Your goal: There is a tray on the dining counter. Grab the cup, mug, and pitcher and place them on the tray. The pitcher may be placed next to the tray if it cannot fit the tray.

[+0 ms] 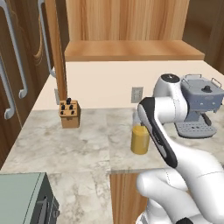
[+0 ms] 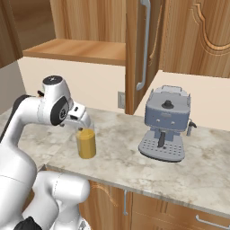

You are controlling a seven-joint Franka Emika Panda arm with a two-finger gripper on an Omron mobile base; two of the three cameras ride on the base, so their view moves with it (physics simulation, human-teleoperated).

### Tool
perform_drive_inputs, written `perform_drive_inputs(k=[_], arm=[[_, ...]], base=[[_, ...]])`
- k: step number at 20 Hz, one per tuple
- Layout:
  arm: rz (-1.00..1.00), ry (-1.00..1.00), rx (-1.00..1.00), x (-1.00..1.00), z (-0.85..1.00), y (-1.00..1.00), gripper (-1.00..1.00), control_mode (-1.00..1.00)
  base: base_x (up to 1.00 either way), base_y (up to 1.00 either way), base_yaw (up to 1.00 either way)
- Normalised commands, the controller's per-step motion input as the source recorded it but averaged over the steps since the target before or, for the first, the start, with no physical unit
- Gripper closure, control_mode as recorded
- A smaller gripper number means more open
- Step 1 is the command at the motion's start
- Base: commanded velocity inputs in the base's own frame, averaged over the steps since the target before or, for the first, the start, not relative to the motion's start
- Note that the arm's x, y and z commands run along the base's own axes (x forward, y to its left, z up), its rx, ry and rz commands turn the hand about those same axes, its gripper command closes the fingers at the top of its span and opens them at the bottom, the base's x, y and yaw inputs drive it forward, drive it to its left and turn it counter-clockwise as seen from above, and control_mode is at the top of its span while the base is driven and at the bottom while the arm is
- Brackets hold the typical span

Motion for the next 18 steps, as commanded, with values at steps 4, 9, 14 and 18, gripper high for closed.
perform_drive_inputs(k=[4,9,14,18], arm=[[0.0,0.0,0.0,0.29,-0.1,0.0,-1.0,-1.0],[0.0,0.0,0.0,0.16,-0.08,0.0,-1.0,-1.0],[0.0,0.0,0.0,0.18,-0.07,0.0,-1.0,-1.0],[0.0,0.0,0.0,0.16,-0.08,0.0,-1.0,-1.0]], base=[[0.0,0.0,0.0],[0.0,0.0,0.0],[0.0,0.0,0.0],[0.0,0.0,0.0]])
